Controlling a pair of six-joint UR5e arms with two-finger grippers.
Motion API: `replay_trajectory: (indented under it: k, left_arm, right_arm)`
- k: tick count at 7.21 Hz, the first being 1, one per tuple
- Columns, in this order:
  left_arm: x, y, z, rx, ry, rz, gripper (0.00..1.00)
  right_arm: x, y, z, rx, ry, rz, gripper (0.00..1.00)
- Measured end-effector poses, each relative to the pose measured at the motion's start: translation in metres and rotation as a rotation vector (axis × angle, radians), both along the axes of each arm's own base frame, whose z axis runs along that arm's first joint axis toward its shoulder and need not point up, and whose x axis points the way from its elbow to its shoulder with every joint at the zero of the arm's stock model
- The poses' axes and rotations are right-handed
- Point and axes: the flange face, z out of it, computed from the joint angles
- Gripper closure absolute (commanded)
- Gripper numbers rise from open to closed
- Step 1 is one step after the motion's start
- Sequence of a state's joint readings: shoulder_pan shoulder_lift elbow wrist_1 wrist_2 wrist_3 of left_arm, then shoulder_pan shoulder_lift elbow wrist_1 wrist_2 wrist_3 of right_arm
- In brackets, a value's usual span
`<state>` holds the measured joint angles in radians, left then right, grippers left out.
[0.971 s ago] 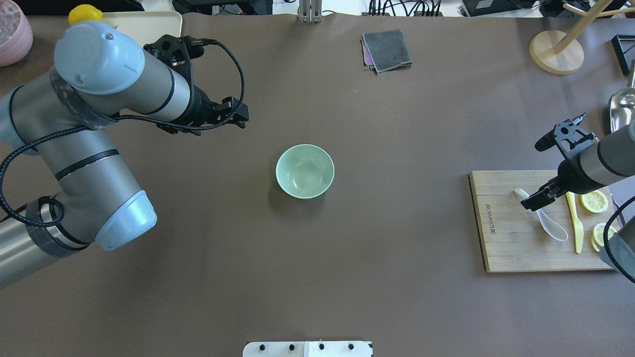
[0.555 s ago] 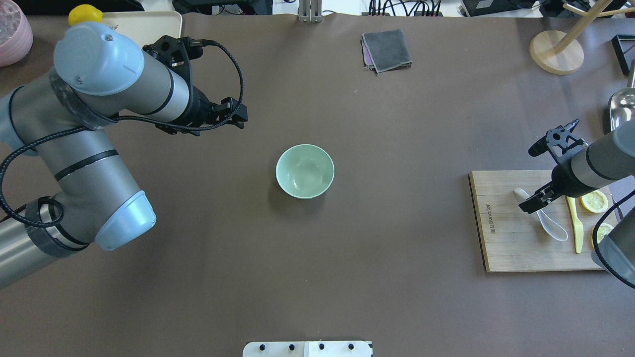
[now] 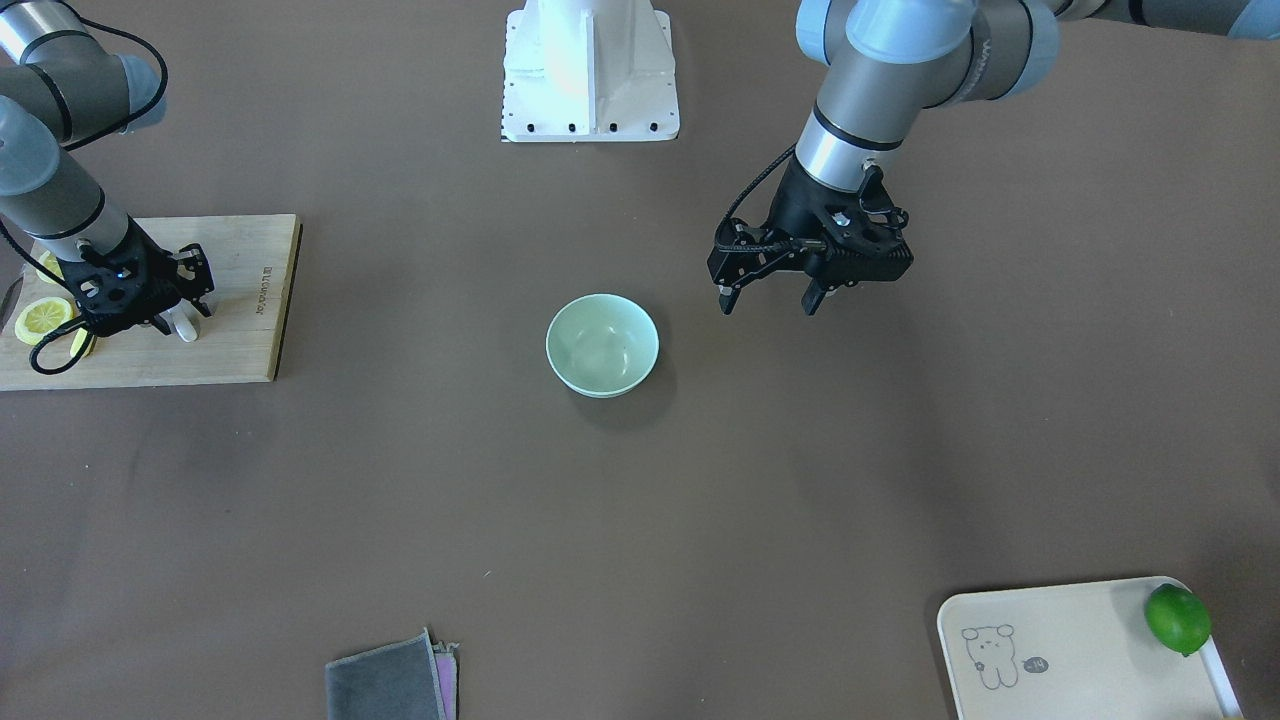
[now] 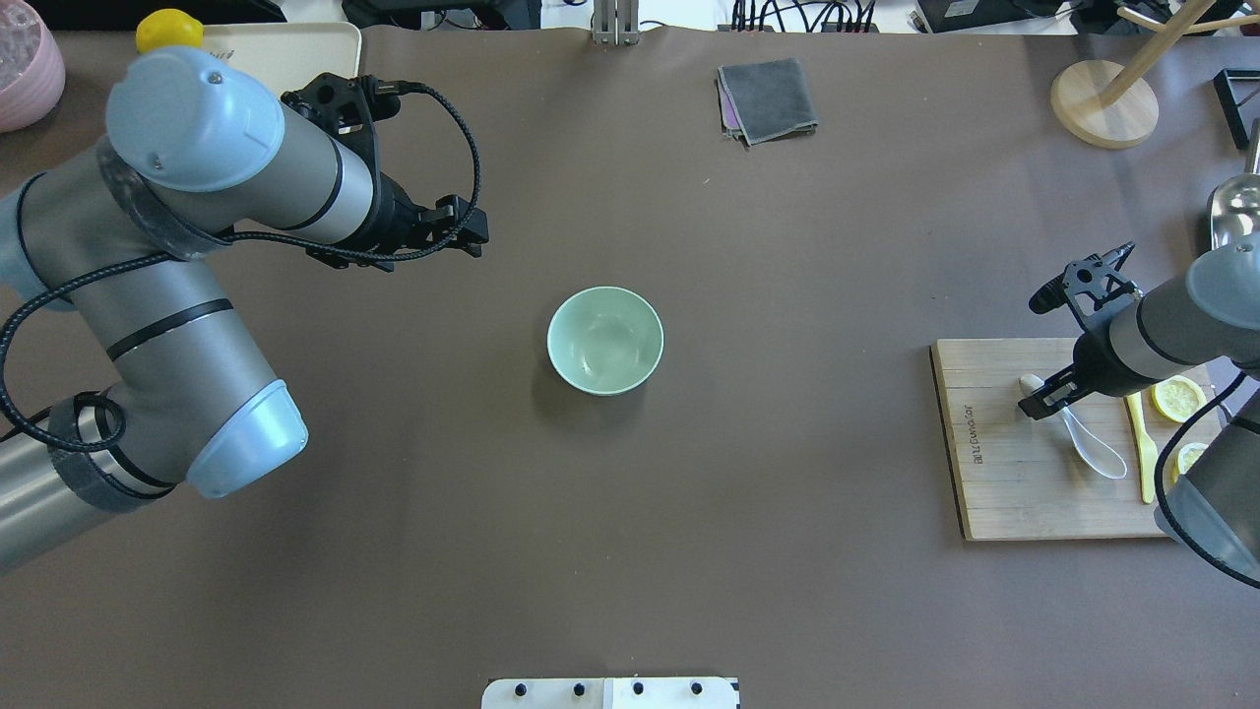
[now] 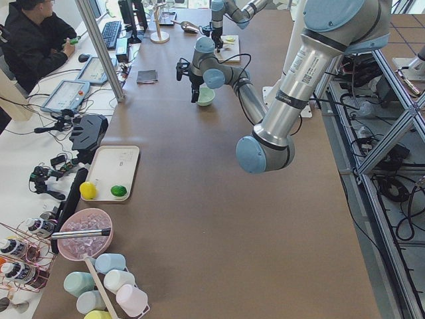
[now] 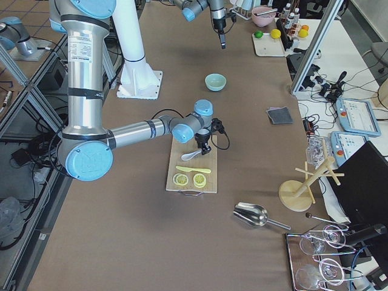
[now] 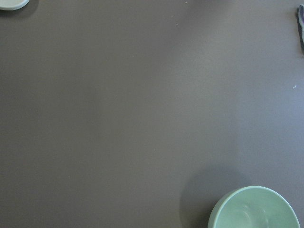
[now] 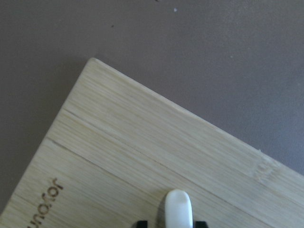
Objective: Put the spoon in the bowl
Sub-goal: 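Lower the right gripper onto the white spoon on the cutting board, then close the right gripper on the spoon and lift it, then carry the spoon with the right gripper over the green bowl and lower it in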
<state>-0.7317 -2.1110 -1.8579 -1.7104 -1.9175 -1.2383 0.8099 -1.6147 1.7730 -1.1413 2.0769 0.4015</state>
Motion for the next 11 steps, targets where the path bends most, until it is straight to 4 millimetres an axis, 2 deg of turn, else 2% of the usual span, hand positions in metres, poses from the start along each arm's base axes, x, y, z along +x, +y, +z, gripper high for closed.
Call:
replay_trajectory:
  k: [2,3,5,6,7,8,9,10,11]
  left_arm:
    - [0.000,0.000,0.000,-0.001,0.000,0.000,0.02]
    - [0.000,0.000,0.000,-0.001,0.000,-0.001,0.02]
    - [0.000,0.000,0.001,-0.001,0.000,0.000,0.02]
    - [-0.002,-0.001,0.003,0.001,-0.004,-0.001,0.02]
    - [-0.013,-0.007,0.011,0.021,-0.021,0.002,0.02]
    - [-0.033,-0.019,0.027,0.066,-0.060,0.015,0.02]
    - [-0.063,-0.035,0.055,0.127,-0.126,0.036,0.02]
    - [-0.101,-0.051,0.086,0.176,-0.189,0.060,0.02]
    - [-0.151,-0.067,0.122,0.218,-0.242,0.103,0.02]
  right_arm:
    - [0.000,0.000,-0.004,0.005,-0.006,-0.003,1.00]
    - [0.002,0.000,-0.013,0.013,-0.022,-0.002,1.00]
    - [0.020,-0.007,-0.062,0.019,-0.096,0.014,1.00]
    - [0.023,-0.022,-0.100,0.004,-0.125,0.035,1.00]
    - [0.014,-0.042,-0.147,-0.036,-0.146,0.083,1.00]
    - [-0.001,-0.060,-0.198,-0.092,-0.174,0.150,1.00]
    - [-0.018,-0.074,-0.247,-0.148,-0.213,0.218,1.00]
    - [-0.041,-0.085,-0.286,-0.202,-0.246,0.279,1.00]
    - [-0.078,-0.095,-0.322,-0.239,-0.261,0.338,1.00]
